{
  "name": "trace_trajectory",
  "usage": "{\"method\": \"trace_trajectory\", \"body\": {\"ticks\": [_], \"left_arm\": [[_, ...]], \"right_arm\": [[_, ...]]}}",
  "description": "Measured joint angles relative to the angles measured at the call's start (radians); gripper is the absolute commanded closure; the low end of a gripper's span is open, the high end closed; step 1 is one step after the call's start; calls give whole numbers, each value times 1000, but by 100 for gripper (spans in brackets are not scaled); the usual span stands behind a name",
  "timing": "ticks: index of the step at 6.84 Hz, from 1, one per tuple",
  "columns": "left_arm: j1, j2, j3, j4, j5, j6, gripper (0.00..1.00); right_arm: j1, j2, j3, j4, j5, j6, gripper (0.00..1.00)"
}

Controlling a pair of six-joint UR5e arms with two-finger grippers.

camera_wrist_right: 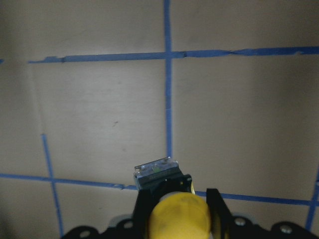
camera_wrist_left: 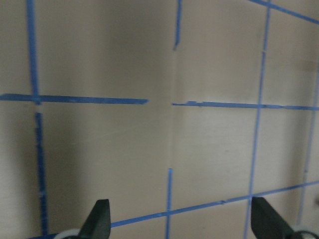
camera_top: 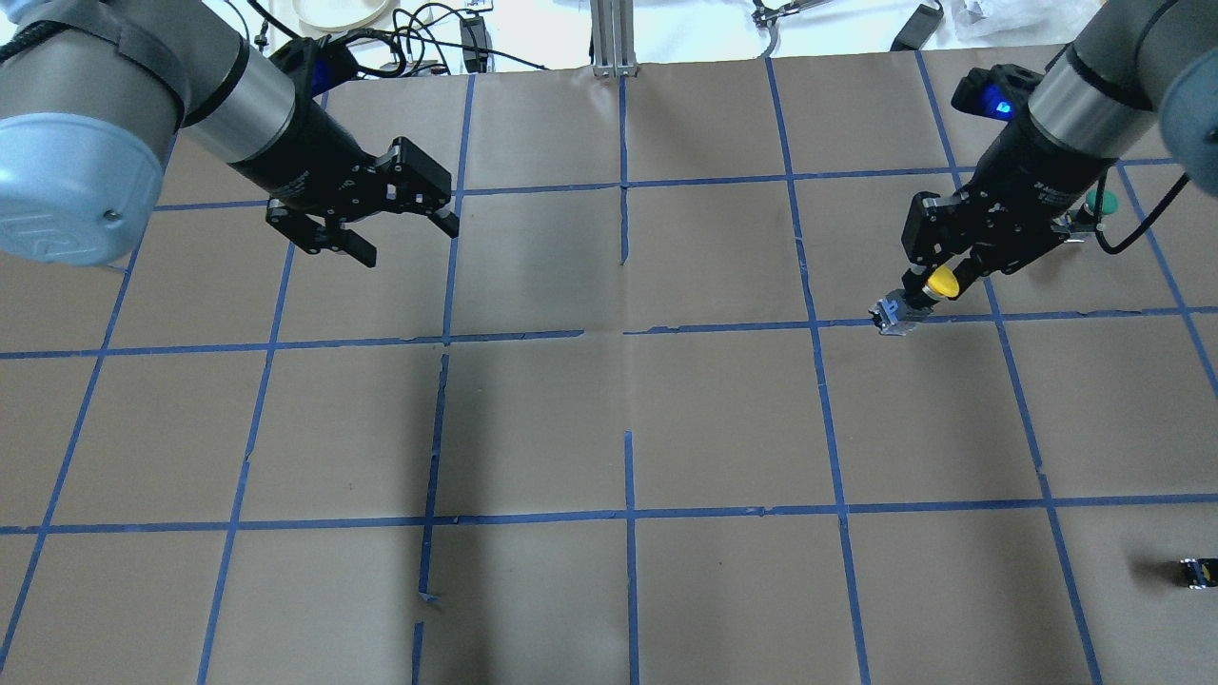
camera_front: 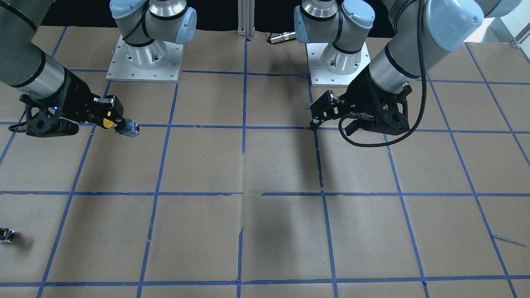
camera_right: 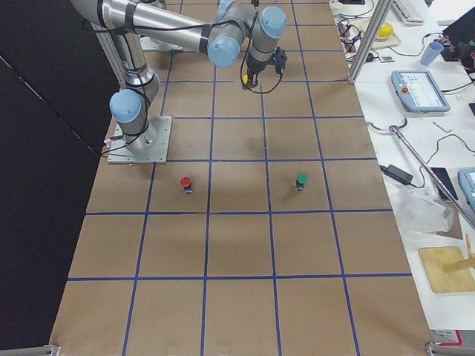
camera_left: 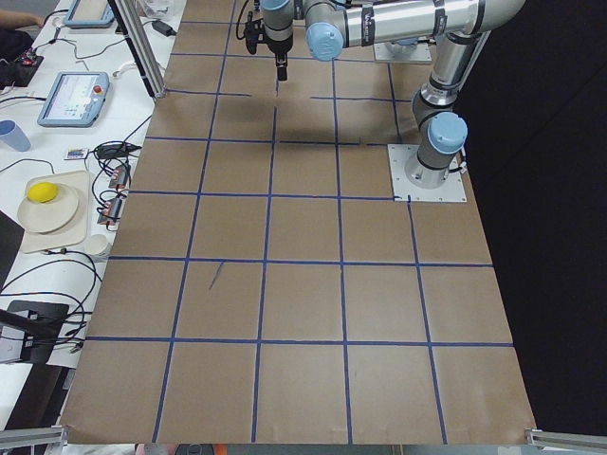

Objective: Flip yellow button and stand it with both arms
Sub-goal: 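Lower the yellow button upright onto the table with the right gripper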

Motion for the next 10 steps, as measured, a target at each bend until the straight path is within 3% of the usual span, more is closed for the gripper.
{"method": "trace_trajectory", "body": {"ticks": [2, 3, 6, 10], "left_arm": [[-8, 10, 43, -21, 235, 3, 0], [-9, 7, 75, -48, 268, 4, 0], [-8, -19, 117, -101, 264, 6, 0], [-9, -18, 135, -107, 253, 8, 0]], "right_arm": [[-65, 48, 68, -177, -201, 66, 96], [-107, 78, 73, -223, -251, 73, 97], [-187, 130, 70, -306, -350, 66, 98], [-302, 195, 82, -397, -343, -18, 98]]}}
